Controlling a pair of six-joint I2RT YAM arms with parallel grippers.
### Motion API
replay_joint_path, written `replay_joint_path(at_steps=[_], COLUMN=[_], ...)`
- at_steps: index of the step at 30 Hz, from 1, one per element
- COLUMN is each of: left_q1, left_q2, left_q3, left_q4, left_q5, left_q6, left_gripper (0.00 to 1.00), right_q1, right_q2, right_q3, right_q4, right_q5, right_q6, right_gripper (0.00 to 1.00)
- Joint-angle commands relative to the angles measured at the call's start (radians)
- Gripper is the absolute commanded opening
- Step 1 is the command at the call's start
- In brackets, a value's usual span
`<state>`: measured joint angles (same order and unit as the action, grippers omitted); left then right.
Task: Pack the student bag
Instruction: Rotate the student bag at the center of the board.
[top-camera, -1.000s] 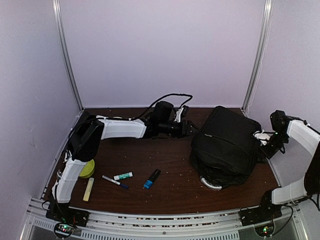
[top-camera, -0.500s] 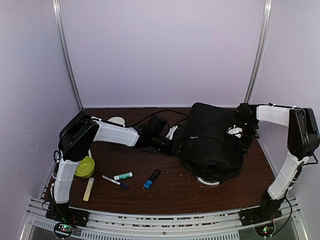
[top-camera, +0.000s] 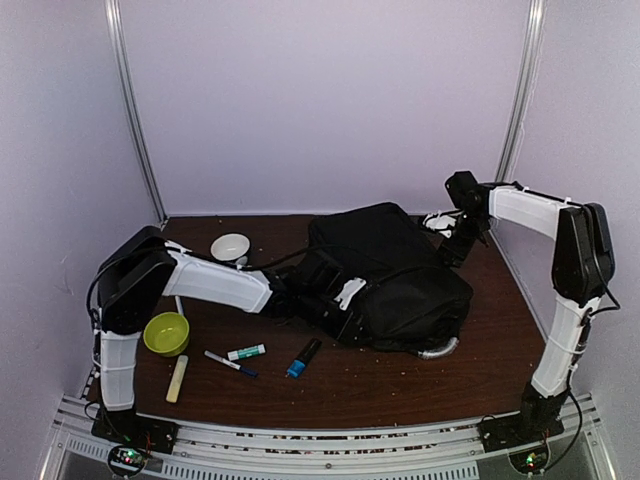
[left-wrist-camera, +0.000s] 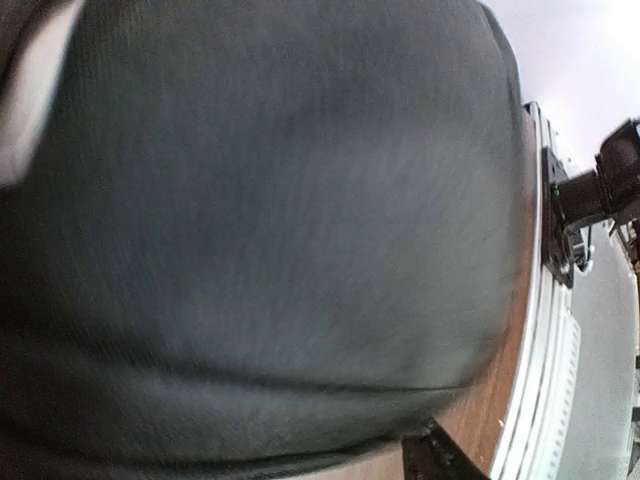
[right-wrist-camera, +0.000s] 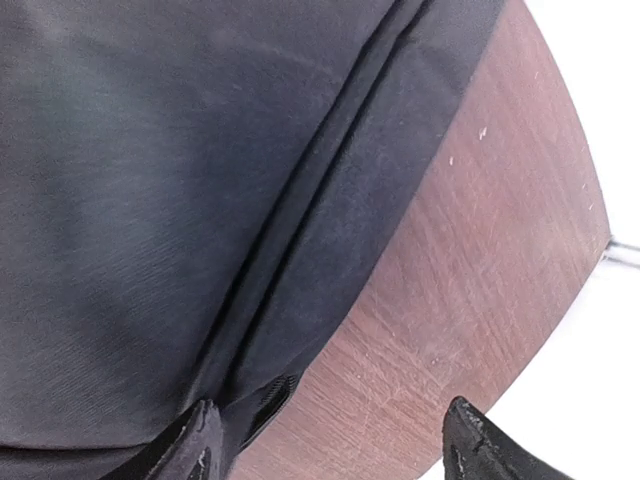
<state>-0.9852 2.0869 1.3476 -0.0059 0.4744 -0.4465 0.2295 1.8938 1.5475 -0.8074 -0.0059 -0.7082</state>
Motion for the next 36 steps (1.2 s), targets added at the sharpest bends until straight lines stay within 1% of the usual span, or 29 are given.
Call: replay_joint_path(at_steps=[1,4,7,9,12,15,16,18,20,22,26,31,36], left_q1=[-0.001,0.003,0.016,0.029,0.036,0.04,0.04,0.047,0.054,0.074,0.108,0.111,0.111], left_q2=[-0.171,-0.315,-0.418,-0.46,-0.481,-0.432,-0.404,-0.333,-0.277,-0.228,-0.156,-0.09,-0.033], left_q3=[-0.084,-0.197,-0.305,-0.361,-0.415,-0.408,-0.393,-0.346,-0.323,-0.326,-0.315,-0.288,-0.266], left_q4=[-0.125,-0.18,-0.168,-0.125,0.0,0.101,0.132,0.172,0.244,0.328,0.43,0.468,0.516], left_q5=[-0.066,-0.117,-0.18,-0.211,-0.246,-0.274,-0.291,-0.305,-0.33,-0.315,-0.249,-0.215,-0.164], left_q6=[0.153,0.215,0.261,0.298,0.369,0.408,0.405,0.397,0.387,0.38,0.357,0.355,0.348], left_gripper=[0.54,0.55,0.53,0.51,0.48,0.47,0.45,0.38,0.35,0.34,0.34,0.34,0.31], right_q1=[0.017,0.019,0.037,0.071,0.159,0.277,0.312,0.367,0.398,0.426,0.439,0.439,0.44], right_q2=[-0.111,-0.23,-0.343,-0.406,-0.498,-0.566,-0.572,-0.57,-0.57,-0.584,-0.6,-0.63,-0.637], right_q3=[-0.029,-0.106,-0.177,-0.233,-0.327,-0.402,-0.413,-0.411,-0.41,-0.432,-0.449,-0.47,-0.471], right_q4=[-0.015,-0.035,-0.066,-0.092,-0.109,-0.102,-0.101,-0.115,-0.129,-0.113,-0.105,-0.099,-0.09], right_q5=[-0.056,-0.074,-0.123,-0.155,-0.215,-0.21,-0.197,-0.198,-0.227,-0.22,-0.209,-0.223,-0.228], right_q6=[0.024,0.016,0.001,-0.022,-0.073,-0.124,-0.127,-0.115,-0.111,-0.117,-0.113,-0.109,-0.109], right_gripper=[0.78,0.78,0.78,0.78,0.77,0.77,0.77,0.76,0.76,0.76,0.76,0.76,0.76])
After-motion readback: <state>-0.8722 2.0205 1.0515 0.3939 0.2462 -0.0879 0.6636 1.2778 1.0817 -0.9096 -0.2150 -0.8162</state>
